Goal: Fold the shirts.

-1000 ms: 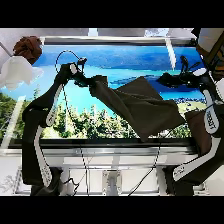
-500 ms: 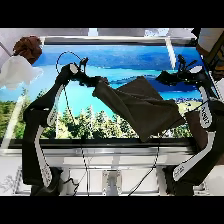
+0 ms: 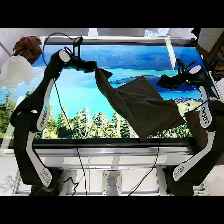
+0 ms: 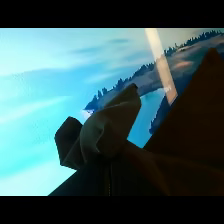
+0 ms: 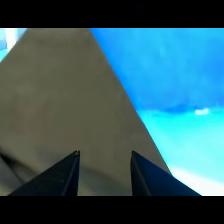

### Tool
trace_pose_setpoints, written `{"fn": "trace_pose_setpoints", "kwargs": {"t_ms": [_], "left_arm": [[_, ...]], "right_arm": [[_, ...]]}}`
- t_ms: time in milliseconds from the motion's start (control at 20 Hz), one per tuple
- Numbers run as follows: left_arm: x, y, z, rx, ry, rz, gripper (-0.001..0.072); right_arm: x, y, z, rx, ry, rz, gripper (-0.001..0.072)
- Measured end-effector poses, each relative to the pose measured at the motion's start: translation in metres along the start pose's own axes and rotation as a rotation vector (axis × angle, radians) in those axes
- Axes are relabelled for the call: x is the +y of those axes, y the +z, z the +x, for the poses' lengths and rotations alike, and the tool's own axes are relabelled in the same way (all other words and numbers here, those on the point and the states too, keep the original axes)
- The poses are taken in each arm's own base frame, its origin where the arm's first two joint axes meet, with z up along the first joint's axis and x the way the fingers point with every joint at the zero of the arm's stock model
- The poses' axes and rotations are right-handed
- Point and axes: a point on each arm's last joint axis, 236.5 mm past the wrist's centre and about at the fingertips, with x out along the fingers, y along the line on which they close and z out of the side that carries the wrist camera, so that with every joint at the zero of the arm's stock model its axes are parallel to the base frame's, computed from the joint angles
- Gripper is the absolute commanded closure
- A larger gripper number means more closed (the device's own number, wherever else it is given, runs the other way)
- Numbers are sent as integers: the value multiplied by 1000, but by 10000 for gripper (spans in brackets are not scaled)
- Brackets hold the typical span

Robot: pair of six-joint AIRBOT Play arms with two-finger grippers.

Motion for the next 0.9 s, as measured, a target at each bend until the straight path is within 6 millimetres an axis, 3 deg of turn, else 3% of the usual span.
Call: {"fn": "trace_pose_setpoints", "kwargs": {"t_ms": [100, 250, 450, 650, 900], "left_arm": [[-10, 10, -20, -19, 3, 32, 694], [-28, 10, -49, 10, -12, 77, 694], [-43, -27, -85, 189, -18, 139, 698], [-37, -54, -122, 322, 51, 187, 698], [-38, -46, -171, 294, 145, 225, 698]], "right_arm": [[2, -9, 0, 37, 8, 7, 347], [8, -23, -5, 95, 24, 12, 347], [21, -35, -21, 146, 40, 0, 360], [29, -32, -53, 119, -5, -53, 360], [14, -35, -100, 105, -181, -141, 359]]}}
